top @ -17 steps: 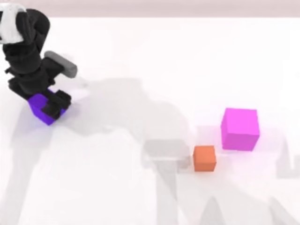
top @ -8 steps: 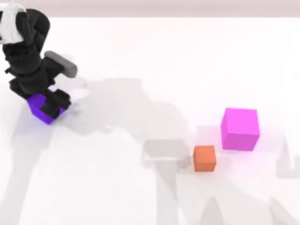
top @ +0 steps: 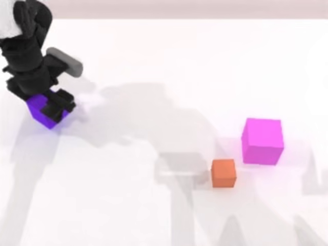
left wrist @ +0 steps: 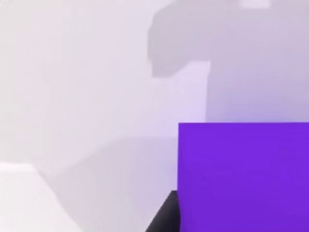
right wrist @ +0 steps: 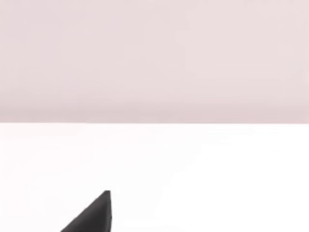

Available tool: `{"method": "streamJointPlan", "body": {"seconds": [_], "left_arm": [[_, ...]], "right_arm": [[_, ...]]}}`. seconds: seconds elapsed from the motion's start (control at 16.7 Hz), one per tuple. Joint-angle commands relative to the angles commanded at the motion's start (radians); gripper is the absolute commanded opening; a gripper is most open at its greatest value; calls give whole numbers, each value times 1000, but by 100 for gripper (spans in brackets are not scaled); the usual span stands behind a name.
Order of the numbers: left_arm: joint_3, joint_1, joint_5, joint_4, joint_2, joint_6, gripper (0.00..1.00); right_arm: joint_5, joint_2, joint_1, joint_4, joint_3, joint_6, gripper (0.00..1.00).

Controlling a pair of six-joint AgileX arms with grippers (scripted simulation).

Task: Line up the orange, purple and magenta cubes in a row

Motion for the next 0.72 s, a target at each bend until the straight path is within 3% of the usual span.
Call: {"method": "streamJointPlan", "body": {"seconds": [0.3,0.72], "left_arm": [[104,15,-3,-161,-49,-5,0],[114,-10,-4,-169,-49,-37,0]], "right_arm": [[0,0,0,0,0,0,100],[0,0,0,0,0,0,100]]}}
